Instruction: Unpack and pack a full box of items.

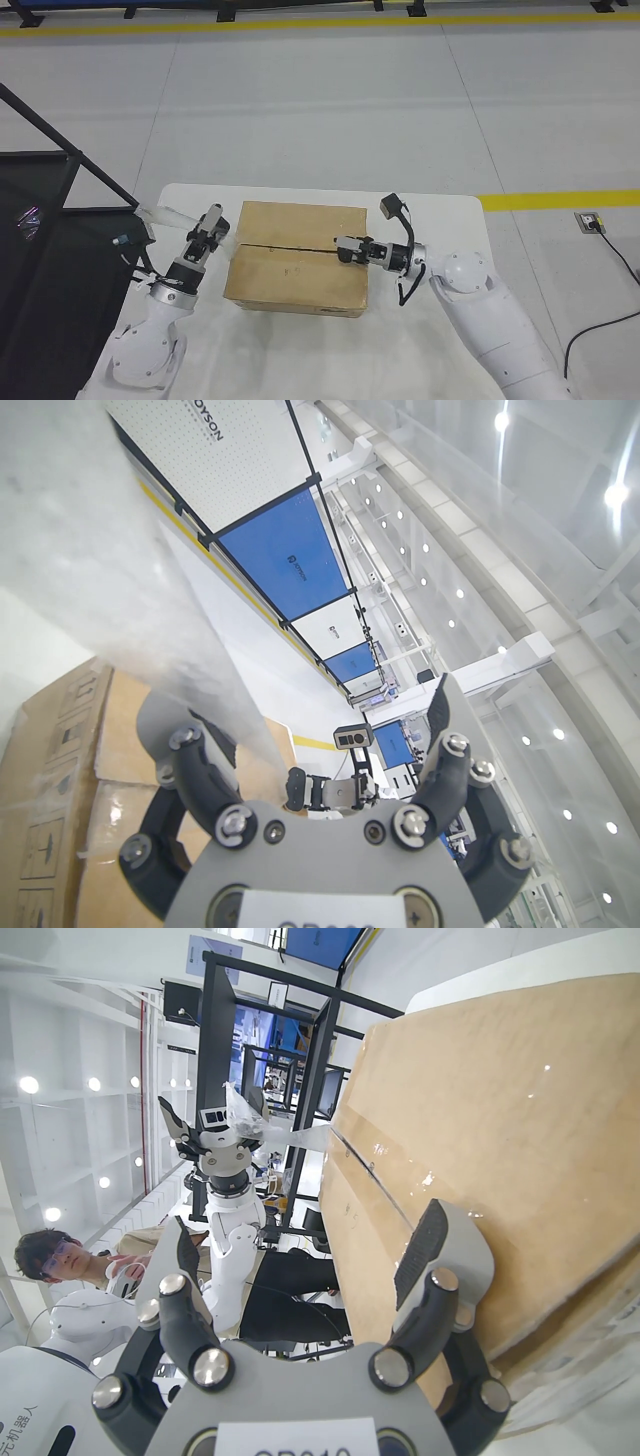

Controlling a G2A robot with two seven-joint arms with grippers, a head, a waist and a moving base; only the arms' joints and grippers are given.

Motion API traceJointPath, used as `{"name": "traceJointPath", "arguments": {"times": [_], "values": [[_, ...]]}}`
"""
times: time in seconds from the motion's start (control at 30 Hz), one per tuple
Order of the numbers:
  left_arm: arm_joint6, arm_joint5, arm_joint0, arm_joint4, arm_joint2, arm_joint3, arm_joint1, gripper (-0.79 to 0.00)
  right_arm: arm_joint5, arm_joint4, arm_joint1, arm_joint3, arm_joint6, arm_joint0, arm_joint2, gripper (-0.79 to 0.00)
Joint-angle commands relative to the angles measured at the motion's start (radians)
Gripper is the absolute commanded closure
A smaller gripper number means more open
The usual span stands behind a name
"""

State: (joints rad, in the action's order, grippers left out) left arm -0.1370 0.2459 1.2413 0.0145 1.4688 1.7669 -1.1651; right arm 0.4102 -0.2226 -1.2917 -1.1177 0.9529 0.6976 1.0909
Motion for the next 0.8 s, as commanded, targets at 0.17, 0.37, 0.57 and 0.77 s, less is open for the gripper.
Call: {"name": "traceJointPath", "arguments": {"times": [0.17, 0.37, 0.57, 0.77], "values": [[-0.014, -0.024, -0.034, 0.039, -0.044, -0.005, -0.007, -0.785, -0.033, 0.044, 0.024, -0.131, -0.007, 0.088, 0.049, -0.785], [-0.020, -0.044, -0.061, 0.069, -0.076, -0.013, -0.013, -0.785, -0.041, 0.047, 0.039, -0.185, -0.002, 0.141, 0.089, -0.785], [-0.022, -0.062, -0.083, 0.095, -0.105, -0.021, -0.019, -0.785, -0.050, 0.053, 0.050, -0.225, 0.003, 0.176, 0.109, -0.785], [-0.024, -0.074, -0.101, 0.114, -0.137, -0.037, -0.026, -0.785, -0.056, 0.063, 0.059, -0.262, 0.002, 0.202, 0.124, -0.785]]}}
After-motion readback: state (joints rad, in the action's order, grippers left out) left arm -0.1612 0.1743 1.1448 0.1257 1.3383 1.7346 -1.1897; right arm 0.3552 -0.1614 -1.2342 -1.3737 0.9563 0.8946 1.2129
